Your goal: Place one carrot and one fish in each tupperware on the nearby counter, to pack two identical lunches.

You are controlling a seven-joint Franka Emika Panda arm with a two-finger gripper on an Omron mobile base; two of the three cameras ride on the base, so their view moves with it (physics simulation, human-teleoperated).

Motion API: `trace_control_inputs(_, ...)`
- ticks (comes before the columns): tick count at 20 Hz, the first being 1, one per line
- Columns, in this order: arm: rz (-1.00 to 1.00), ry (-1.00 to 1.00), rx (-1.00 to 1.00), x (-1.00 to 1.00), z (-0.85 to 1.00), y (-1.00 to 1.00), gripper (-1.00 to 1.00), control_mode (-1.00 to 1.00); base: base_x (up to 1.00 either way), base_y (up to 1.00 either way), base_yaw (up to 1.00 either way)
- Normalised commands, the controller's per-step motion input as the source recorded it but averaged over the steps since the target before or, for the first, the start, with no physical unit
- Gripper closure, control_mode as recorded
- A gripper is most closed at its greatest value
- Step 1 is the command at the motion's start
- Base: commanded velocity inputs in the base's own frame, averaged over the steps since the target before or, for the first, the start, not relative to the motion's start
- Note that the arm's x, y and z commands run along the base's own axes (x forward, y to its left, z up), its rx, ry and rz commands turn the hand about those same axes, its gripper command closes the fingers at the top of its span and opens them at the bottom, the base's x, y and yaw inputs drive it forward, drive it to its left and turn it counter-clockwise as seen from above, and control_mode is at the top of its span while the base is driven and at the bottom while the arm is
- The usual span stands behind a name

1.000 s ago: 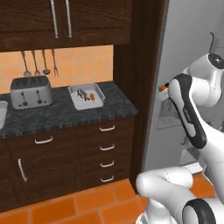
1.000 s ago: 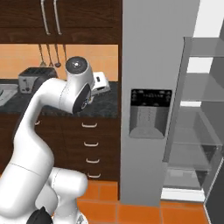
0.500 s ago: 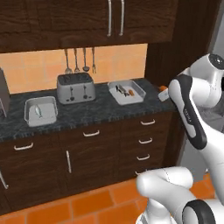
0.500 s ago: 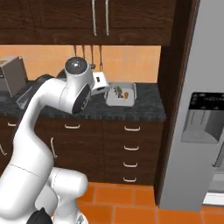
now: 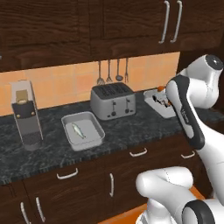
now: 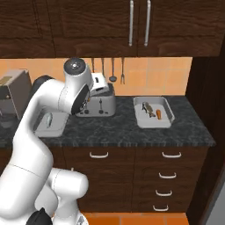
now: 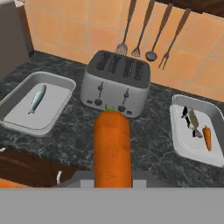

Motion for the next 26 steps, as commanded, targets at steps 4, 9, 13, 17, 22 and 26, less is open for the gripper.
trace_control_inputs(4,0.0,0.0,0.0,0.0,0.0,0.0,1.0,1.0,0.35,1.0,-0.22)
trace_control_inputs(9,-0.04,0.0,-0.02,0.05,-0.1,0.11,1.0,-1.0,0.13,0.75,-0.18)
trace_control_inputs(13,-0.15,0.0,-0.06,0.31,-0.59,0.1,1.0,-1.0,0.0,0.0,0.0)
trace_control_inputs(17,-0.05,0.12,0.0,0.43,-0.88,-0.09,1.0,-1.0,0.0,0.0,0.0)
trace_control_inputs(22,0.0,0.02,0.15,0.17,-0.85,0.07,1.0,-1.0,0.0,0.0,0.0)
trace_control_inputs(26,0.01,0.0,0.24,0.09,-0.67,0.51,1.0,-1.0,0.0,0.0,0.0)
